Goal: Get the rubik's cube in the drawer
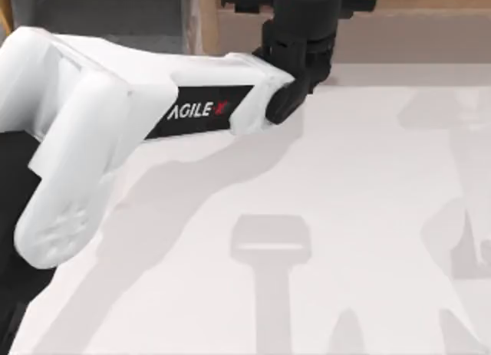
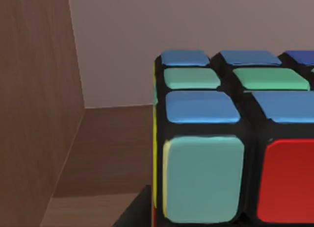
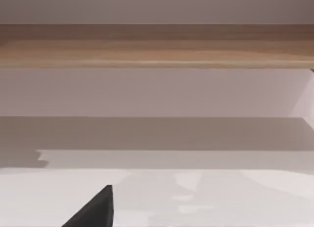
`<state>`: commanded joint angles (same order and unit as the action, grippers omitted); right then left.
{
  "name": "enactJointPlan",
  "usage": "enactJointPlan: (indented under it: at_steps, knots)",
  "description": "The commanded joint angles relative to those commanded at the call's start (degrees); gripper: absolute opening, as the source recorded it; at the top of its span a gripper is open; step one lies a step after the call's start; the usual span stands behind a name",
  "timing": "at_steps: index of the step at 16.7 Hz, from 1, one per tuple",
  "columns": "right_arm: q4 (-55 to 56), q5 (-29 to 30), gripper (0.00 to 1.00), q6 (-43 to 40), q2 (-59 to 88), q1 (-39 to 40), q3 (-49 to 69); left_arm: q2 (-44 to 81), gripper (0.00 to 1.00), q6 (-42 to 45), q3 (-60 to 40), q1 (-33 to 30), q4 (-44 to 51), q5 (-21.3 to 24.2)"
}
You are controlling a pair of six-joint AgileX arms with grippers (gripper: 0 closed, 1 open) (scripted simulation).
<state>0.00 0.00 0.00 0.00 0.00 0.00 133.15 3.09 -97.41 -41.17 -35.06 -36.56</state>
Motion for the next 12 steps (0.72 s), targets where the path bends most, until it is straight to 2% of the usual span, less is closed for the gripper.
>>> enactJointPlan:
  at_steps: [5,12]
  knots:
    - [0.00,0.00,1.00,0.00,0.00,0.00,0.00,-1.63,0.00,4.34,-5.26,-2.63,11.69,5.17]
    - [0.00,0.00,1.00,0.00,0.00,0.00,0.00,-3.53,0.00,11.96,-12.99,-9.84,33.96,16.06]
